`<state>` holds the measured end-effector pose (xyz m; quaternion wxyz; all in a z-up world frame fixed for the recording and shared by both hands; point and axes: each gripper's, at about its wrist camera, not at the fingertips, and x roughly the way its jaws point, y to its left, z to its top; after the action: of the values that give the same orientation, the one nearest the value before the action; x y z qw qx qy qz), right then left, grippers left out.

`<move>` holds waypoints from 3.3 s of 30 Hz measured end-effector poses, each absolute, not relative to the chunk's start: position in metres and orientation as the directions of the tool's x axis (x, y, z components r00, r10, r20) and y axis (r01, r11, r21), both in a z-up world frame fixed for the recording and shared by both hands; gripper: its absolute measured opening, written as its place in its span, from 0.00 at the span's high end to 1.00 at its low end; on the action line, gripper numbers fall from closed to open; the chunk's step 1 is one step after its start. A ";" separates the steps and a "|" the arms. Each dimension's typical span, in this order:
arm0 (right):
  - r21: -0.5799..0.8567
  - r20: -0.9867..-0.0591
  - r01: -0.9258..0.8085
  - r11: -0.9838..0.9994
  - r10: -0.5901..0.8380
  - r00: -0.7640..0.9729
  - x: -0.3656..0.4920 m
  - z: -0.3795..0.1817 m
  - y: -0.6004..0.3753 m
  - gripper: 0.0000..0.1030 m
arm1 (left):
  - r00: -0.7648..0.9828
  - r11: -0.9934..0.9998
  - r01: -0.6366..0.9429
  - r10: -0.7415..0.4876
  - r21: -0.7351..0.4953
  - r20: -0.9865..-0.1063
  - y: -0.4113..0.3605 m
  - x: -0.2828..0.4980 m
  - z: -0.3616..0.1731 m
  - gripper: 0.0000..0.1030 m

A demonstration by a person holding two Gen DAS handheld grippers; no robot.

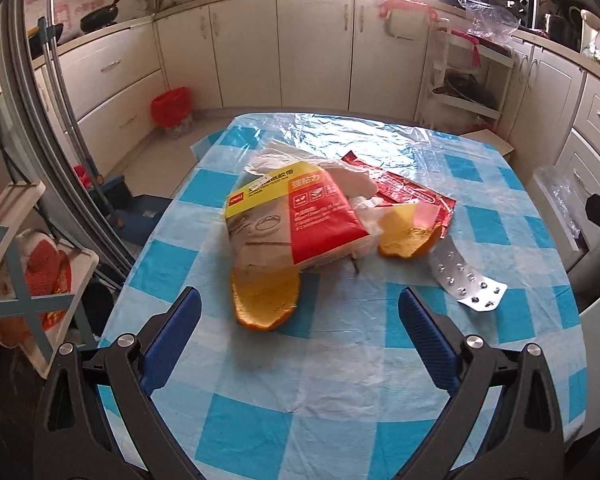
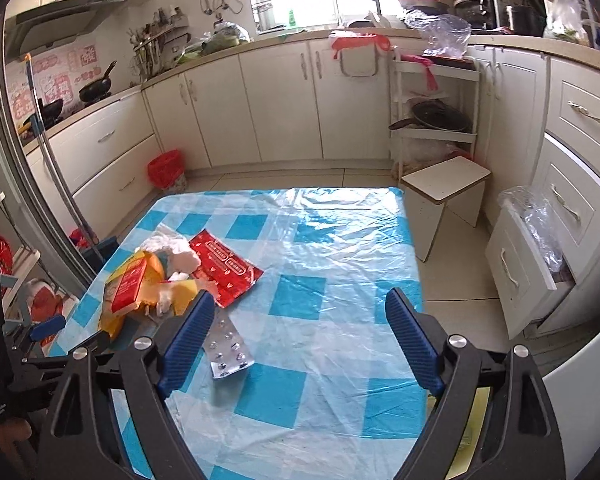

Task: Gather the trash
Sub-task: 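Return both grippers to the table toward the snack bag and pill pack, then grasp the yellow-red snack bag with the left gripper and lift it, then grasp the silver pill blister pack with the right gripper while the left gripper holds the snack bag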

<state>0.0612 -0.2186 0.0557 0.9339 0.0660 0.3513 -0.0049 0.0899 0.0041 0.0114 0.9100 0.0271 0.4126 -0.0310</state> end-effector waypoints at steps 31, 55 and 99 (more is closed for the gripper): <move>0.111 -0.722 -0.020 0.994 0.095 0.685 0.081 0.029 -0.193 0.18 | 0.720 0.935 0.221 0.035 0.277 -0.693 -0.034 0.136 -0.015 0.91; 0.021 -0.813 -0.067 0.998 0.056 0.580 0.098 -0.005 -0.164 0.18 | 0.728 0.885 0.231 -0.433 -0.404 -0.532 0.078 0.106 0.071 0.98; 0.012 -0.833 -0.117 0.993 0.075 0.548 0.096 -0.021 -0.166 0.20 | 0.699 0.865 0.255 -0.474 -0.432 -0.536 0.073 0.096 0.068 0.98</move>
<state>0.0957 -0.1658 -0.0214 0.8794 -0.0225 0.4725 0.0546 0.0965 0.0729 0.0677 0.9068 -0.1648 0.3318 -0.2010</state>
